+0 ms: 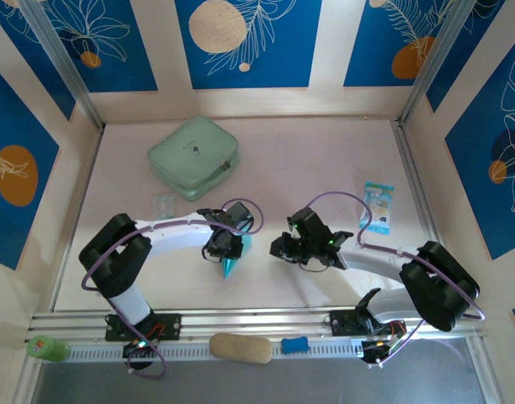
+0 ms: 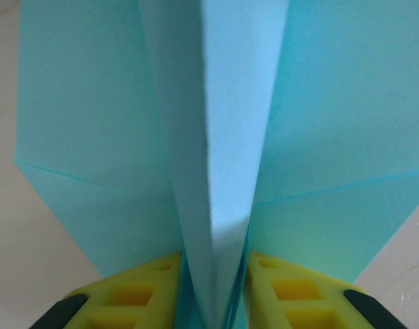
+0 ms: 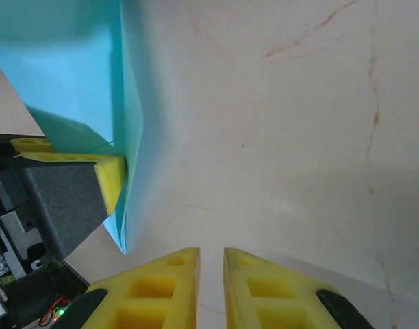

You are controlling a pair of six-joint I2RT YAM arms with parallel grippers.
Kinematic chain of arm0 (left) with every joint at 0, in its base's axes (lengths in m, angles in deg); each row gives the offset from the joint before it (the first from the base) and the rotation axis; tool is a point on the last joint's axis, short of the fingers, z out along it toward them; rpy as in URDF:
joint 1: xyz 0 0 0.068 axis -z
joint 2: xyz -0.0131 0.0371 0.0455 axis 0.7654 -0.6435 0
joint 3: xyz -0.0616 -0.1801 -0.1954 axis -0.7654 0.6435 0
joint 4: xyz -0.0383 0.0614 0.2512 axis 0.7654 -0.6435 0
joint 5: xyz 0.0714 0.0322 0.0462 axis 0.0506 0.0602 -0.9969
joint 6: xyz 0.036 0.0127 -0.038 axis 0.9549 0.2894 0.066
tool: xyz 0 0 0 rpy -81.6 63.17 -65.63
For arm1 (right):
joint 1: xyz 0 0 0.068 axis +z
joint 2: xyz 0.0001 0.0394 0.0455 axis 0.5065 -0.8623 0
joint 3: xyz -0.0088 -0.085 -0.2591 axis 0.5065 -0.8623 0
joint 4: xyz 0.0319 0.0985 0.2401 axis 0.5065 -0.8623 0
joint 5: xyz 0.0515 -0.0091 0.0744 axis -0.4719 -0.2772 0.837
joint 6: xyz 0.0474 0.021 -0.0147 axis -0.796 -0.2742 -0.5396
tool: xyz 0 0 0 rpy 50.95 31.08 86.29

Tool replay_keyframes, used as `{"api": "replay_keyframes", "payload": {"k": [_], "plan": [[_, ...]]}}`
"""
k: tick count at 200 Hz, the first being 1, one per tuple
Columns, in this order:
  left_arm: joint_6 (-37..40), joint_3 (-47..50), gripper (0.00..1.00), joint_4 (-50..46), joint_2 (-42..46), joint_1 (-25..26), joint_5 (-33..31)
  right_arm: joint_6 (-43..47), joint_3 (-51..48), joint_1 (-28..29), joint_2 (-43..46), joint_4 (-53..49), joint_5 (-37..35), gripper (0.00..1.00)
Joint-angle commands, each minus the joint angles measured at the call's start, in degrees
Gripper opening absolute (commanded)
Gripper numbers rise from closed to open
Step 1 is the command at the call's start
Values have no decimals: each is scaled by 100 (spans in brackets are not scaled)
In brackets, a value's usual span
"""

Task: Fold a paper plane with a square sheet of paper (pick it up from the middle)
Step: Turn over a paper plane at the center of the table.

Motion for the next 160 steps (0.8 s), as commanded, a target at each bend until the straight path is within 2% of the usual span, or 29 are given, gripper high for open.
{"api": "replay_keyframes", "payload": {"k": [1, 39, 50, 74, 88, 160], "plan": [[-277, 53, 27, -152, -194, 45, -95, 9, -93, 1, 162, -104, -57, 16], [-777, 33, 31, -174, -273, 96, -215, 55, -150, -85, 301, -180, -21, 17], [-915, -17, 36, -231, -304, 160, -326, 81, -163, -130, 353, -220, 17, 17], [-1130, -192, 39, -397, -420, 293, -514, 182, -203, -254, 511, -330, 98, 17], [-1266, -277, 46, -517, -512, 358, -618, 208, -255, -336, 633, -388, 143, 17], [-1489, -580, 47, -800, -450, 480, -813, 118, -674, -464, 1628, -685, 72, 20]]}}
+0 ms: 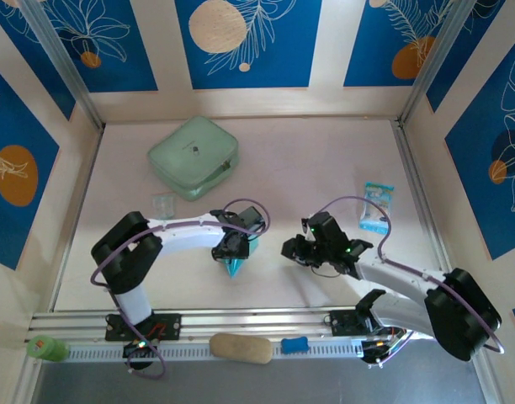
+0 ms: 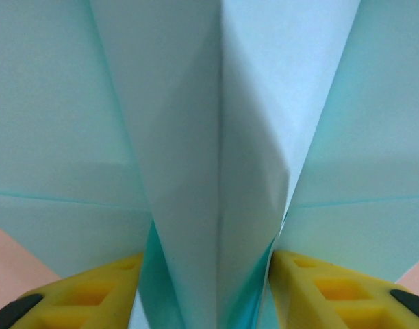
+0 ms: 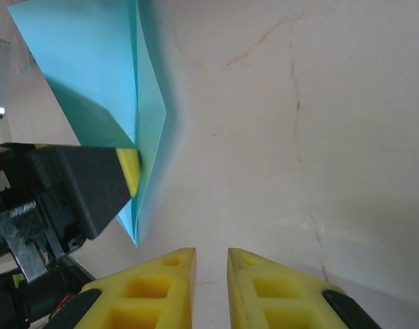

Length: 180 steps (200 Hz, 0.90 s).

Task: Fold a paper plane with a square sheet of paper (pick it up from the middle)
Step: Turn over a paper plane at the center of the table.

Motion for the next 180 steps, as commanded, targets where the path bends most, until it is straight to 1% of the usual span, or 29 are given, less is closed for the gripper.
{"api": "replay_keyframes", "payload": {"k": [1, 25, 47, 65, 86, 106, 120, 131, 135, 154, 180], "plan": [[-197, -109, 47, -402, -52, 38, -161, 41, -73, -55, 350, -292, 31, 20], [-259, -262, 48, -470, 241, 40, -187, 247, 34, -260, 634, -743, -7, 21], [-324, -345, 52, -540, 506, 40, -218, 450, 147, -607, 882, -1063, 75, 21], [-348, -347, 52, -592, 692, 40, -252, 596, 255, -913, 1052, -1303, 150, 22], [-364, -312, 53, -638, 943, 40, -338, 806, 444, -1199, 1163, -1549, 171, 22], [-272, -294, 53, -653, 1293, 39, -479, 1027, 670, -1417, 1151, -1791, 13, 23], [-119, -256, 54, -645, 1602, 32, -786, 1181, 891, -1585, 1107, -2078, -287, 25], [0, -179, 57, -657, 1864, -22, -1044, 1314, 1092, -1737, 1055, -2317, -568, 27], [61, -136, 58, -642, 1959, -68, -1108, 1367, 1163, -1797, 1040, -2395, -661, 29], [542, 185, 61, -417, 2462, -363, -1252, 1579, 1468, -2046, 911, -2619, -1207, 35], [1466, 753, 68, 27, 3151, -932, -1496, 2064, 1786, -2324, 598, -2742, -2480, 43]]}}
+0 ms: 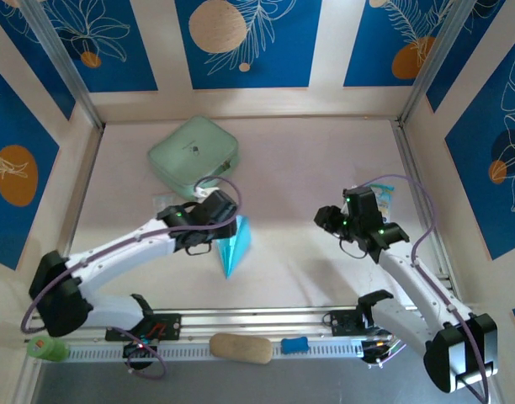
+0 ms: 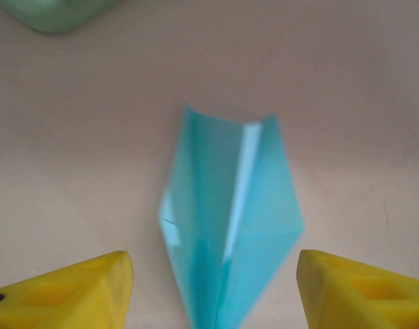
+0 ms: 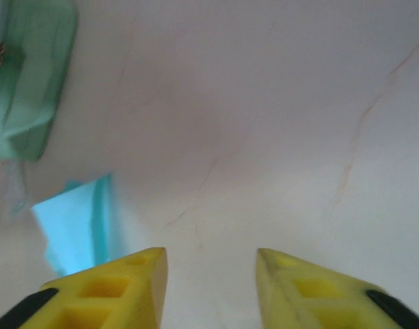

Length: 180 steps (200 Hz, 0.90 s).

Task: Fold a paper plane with a square sheet of paper (pick it up from the middle)
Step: Turn over a paper plane at the center of the table.

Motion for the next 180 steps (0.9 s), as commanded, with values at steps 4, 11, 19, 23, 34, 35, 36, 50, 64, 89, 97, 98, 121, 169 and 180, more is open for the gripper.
{"api": "replay_keyframes", "payload": {"k": [4, 11, 19, 23, 34, 35, 36, 50, 64, 89, 97, 98, 121, 169, 180], "plan": [[1159, 587, 69, 328, 571, -559, -545, 710, 291, -237, -279, -312, -1586, 44], [1515, 814, 73, 571, 768, -761, -605, 917, 287, -270, -356, -160, -1980, 47], [1845, 1040, 78, 837, 1002, -1021, -709, 1274, 205, -297, -438, 214, -2346, 52], [1978, 1140, 80, 943, 1100, -1158, -775, 1464, 119, -304, -482, 476, -2512, 55], [2375, 1390, 87, 1296, 1331, -1544, -979, 2070, -250, -353, -658, 1501, -2804, 68], [2418, 1414, 88, 1330, 1344, -1584, -982, 2133, -291, -359, -678, 1557, -2814, 68], [2457, 1434, 88, 1368, 1360, -1621, -984, 2199, -334, -370, -701, 1699, -2819, 69], [2936, 1696, 93, 1956, 1441, -2149, -846, 2930, -717, -470, -1141, 3068, -2758, 79], [3011, 1929, 94, 2518, 1272, -2628, -726, 3337, -752, -592, -1774, 3839, -2444, 79], [3270, 2259, 95, 3518, 789, -3162, -770, 3950, -425, -701, -2909, 4849, -1829, 79], [3352, 2242, 97, 3743, 620, -3288, -733, 4277, -543, -703, -3127, 5602, -1592, 79], [3337, 2226, 97, 3722, 598, -3326, -710, 4317, -543, -709, -3138, 5721, -1553, 79], [3991, 2050, 99, 4392, 43, -3564, -575, 3852, -359, -1364, -3442, 5692, -496, 77], [5118, 2642, 100, 6867, -753, -3807, -136, 3941, -1504, -1585, -3268, 7445, 397, 77], [5315, 2739, 100, 7354, -1043, -3845, 81, 3823, -1390, -1519, -3458, 7572, 15, 79]]}}
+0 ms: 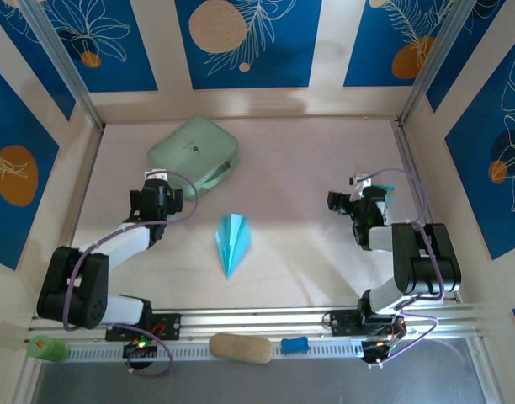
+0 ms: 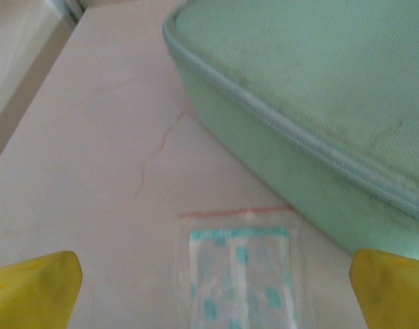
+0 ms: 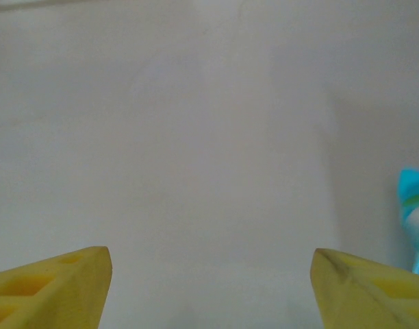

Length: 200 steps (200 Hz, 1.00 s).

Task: Fold a paper plane with a square sheet of paper (pick it up from the middle)
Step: Turn over a paper plane at the center of the table, then reset both arms

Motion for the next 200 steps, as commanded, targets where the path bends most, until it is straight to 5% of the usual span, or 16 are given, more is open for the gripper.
{"api": "replay_keyframes", "payload": {"k": [1, 6, 31, 46, 58, 74, 200], "plan": [[700, 338, 100, 1795, -488, -154, 517, 45, 89, 126, -80, 774, -16, 82], [746, 363, 100, 2006, -627, -174, 618, 4, 119, 64, -8, 592, -7, 100], [545, 484, 100, 2179, -811, -454, 1226, 16, 40, 217, 0, 715, -474, 99], [476, 1040, 100, 3154, -850, -600, 1654, 1, 41, 222, 3, 711, -510, 99], [581, 1553, 100, 4798, -1255, -610, 1668, -15, 65, 177, -11, 707, -401, 99], [137, 1257, 100, 3761, -997, -822, 1366, -19, 66, 155, -4, 677, -350, 99], [398, 1155, 100, 3744, -1080, -701, 1576, -35, 75, 120, -6, 647, -279, 99]]}}
